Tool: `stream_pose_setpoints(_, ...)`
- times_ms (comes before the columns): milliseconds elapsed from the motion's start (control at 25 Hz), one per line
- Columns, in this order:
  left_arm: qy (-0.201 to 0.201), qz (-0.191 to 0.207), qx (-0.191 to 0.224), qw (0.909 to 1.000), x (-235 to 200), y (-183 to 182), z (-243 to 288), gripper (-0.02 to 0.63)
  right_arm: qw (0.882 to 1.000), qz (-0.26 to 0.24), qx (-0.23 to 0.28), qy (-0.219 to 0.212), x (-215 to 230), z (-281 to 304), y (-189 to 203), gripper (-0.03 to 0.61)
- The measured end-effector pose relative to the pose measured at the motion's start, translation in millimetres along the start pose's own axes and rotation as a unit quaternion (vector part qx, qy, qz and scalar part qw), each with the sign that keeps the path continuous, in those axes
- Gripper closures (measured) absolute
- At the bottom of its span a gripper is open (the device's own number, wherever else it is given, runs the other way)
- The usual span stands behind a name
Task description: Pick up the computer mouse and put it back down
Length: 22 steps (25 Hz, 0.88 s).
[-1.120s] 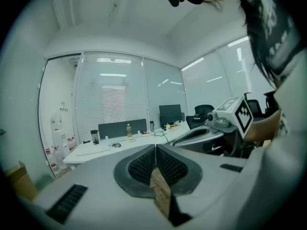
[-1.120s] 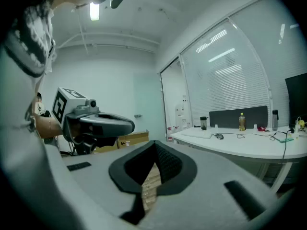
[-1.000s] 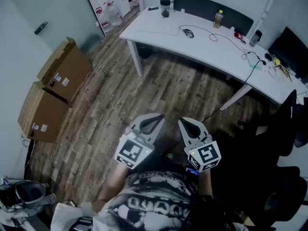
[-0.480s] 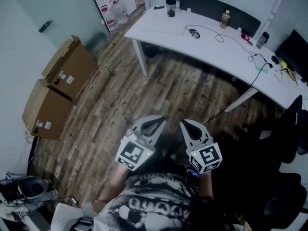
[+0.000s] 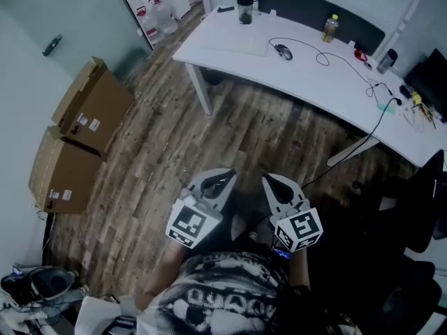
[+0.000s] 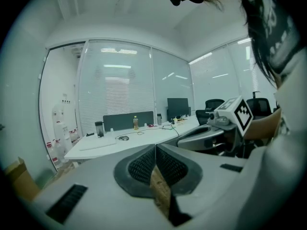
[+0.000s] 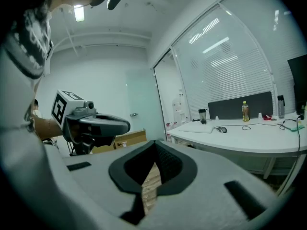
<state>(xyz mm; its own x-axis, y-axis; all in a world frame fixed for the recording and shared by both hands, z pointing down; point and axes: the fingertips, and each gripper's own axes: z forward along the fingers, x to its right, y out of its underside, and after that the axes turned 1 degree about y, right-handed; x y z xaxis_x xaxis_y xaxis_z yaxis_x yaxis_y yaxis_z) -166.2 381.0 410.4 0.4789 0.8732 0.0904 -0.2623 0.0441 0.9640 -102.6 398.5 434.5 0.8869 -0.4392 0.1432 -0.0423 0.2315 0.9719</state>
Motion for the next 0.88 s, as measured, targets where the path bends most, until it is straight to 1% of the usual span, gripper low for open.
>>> stream_pose_setpoints(240,0.018,-0.001,0.000,0.9998,-92.4,-3.7,40.5,0.609,1.000,0.004,-0.013,0.016,37.5,93.1,-20.6,0.581)
stream_pose_setpoints(400,0.028,-0.003,-0.002,0.9996,-156.2,-3.7,61.5,0.609,0.999,0.008,-0.021,0.025,54.9,156.1,-35.0,0.581)
stream_pose_setpoints(520,0.037,-0.005,-0.005,0.9993,-196.1,-0.3,75.8,0.609,0.999,0.009,-0.028,0.028,64.0,197.4,-42.4,0.581)
stream_pose_setpoints(680,0.057,-0.005,-0.004,0.9984,-236.7,2.5,90.9,0.609,0.999,0.010,-0.032,0.042,75.0,240.8,-51.5,0.581)
stream_pose_setpoints(880,0.078,-0.003,0.002,0.9969,-266.9,4.0,107.2,0.609,0.997,0.009,-0.041,0.059,85.4,269.7,-55.9,0.581)
